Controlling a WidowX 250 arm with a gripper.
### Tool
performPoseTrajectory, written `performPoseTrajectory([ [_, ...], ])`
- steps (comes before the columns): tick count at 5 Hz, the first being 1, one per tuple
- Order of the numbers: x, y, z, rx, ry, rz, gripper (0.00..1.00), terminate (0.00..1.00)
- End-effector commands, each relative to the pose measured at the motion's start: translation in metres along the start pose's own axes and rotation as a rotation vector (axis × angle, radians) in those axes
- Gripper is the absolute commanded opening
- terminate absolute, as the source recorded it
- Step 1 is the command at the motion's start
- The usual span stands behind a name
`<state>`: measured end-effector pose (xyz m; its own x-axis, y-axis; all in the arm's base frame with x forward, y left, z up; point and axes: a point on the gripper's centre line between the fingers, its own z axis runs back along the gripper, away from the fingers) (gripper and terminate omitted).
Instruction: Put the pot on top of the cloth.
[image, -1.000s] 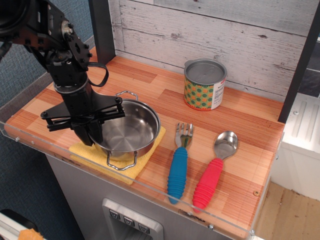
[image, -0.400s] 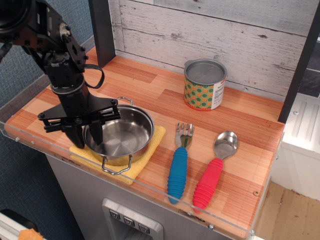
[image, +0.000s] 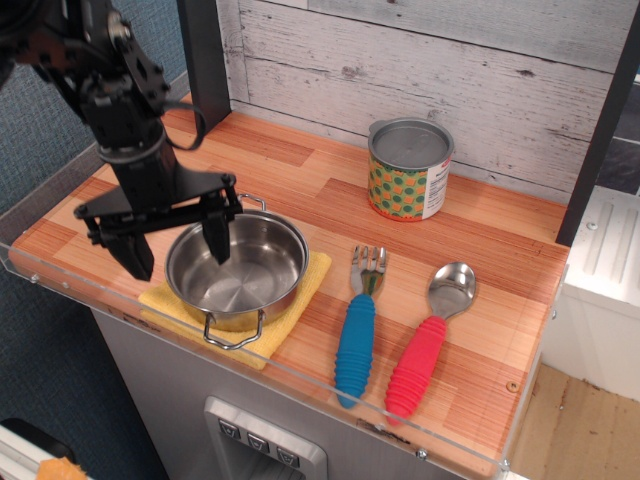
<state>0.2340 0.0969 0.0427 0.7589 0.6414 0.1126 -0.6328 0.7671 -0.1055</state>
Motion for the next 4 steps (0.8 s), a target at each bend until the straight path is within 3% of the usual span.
performPoseTrajectory([
  [1,0.013,-0.003,0.042,0.026,-0.085,0.000,1.00,0.00],
  [2,0.020,-0.017,0.049,0.048,-0.073,-0.047,1.00,0.00],
  [3,0.026,-0.031,0.054,0.082,-0.100,-0.109,1.00,0.00],
  [4,0.036,-0.042,0.056,0.079,-0.112,-0.139,1.00,0.00],
])
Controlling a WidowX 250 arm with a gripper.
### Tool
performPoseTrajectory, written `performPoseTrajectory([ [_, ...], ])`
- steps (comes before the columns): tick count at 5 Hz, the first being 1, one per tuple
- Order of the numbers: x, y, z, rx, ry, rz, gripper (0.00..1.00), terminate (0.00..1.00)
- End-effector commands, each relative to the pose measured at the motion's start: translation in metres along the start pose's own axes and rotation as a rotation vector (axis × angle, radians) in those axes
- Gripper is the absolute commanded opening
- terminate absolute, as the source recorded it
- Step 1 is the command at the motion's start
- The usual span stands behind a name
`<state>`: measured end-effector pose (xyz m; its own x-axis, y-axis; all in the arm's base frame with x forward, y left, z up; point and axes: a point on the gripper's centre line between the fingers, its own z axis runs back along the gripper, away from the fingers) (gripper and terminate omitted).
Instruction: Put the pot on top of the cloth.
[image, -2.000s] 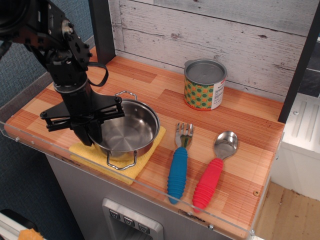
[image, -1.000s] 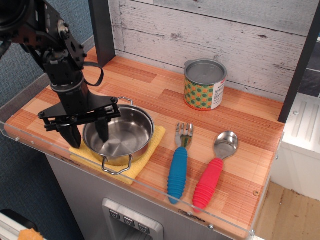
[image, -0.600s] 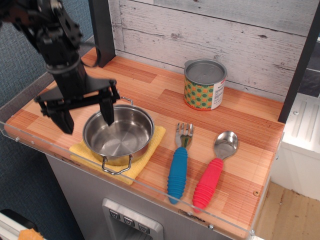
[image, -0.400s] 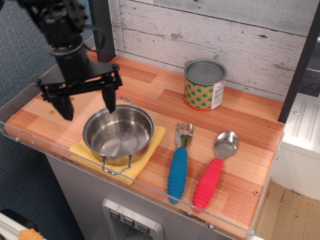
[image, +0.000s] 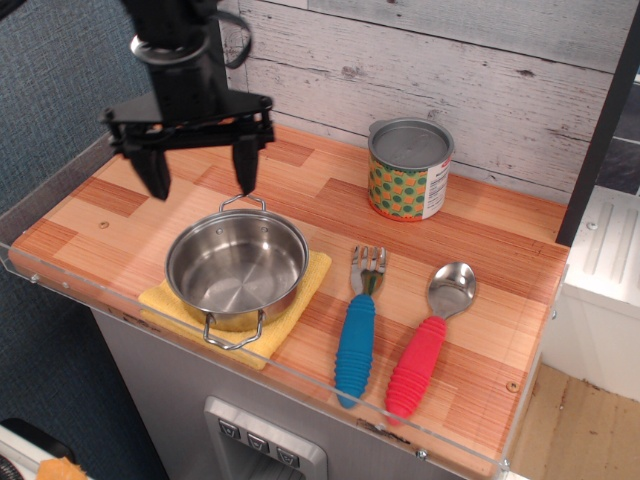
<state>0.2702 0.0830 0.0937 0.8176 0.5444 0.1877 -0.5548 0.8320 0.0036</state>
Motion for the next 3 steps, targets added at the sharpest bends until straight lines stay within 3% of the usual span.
performPoseTrajectory([
  [1,0.021,-0.008,0.012,-0.023,-0.066,-0.070,1.00,0.00],
  [3,0.031,-0.039,0.017,-0.043,-0.099,-0.219,1.00,0.00],
])
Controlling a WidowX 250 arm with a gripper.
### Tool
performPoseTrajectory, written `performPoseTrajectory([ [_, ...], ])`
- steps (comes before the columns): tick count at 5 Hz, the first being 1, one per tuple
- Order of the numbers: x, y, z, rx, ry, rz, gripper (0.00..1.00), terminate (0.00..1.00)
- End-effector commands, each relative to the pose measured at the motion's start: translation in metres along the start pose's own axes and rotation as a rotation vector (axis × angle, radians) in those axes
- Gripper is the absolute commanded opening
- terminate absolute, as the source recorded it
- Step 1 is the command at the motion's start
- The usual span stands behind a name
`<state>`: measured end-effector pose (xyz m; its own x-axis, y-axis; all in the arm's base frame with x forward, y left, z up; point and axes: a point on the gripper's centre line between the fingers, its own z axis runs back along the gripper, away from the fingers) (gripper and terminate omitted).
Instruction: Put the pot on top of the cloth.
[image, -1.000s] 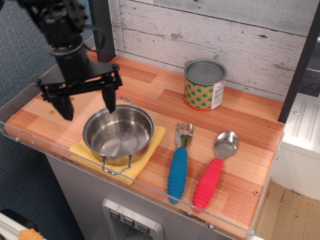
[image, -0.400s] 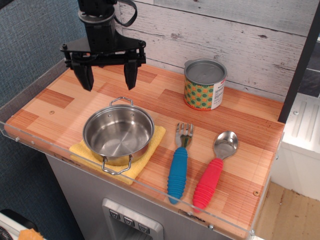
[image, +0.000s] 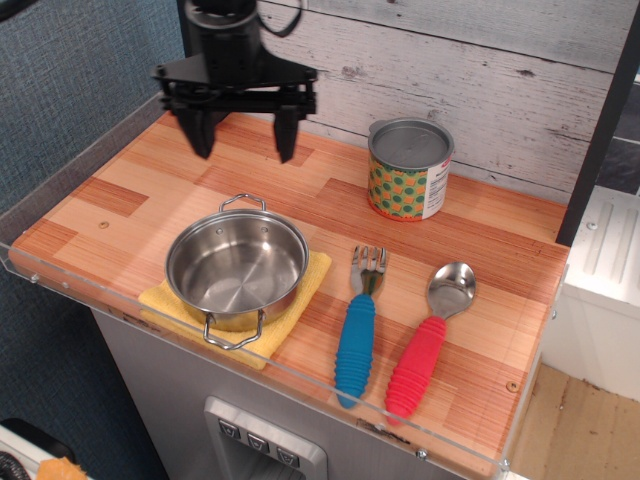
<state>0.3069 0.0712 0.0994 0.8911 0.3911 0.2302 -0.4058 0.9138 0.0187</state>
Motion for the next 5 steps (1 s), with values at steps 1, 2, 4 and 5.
performPoseTrajectory([
  [1,0.010,-0.026,0.018,-0.038,-0.064,-0.082,1.00,0.00],
  [2,0.007,-0.047,0.020,-0.047,-0.066,-0.110,1.00,0.00],
  [4,0.004,-0.063,0.024,-0.061,-0.076,-0.115,1.00,0.00],
  [5,0.004,-0.063,0.024,-0.061,-0.076,-0.115,1.00,1.00],
])
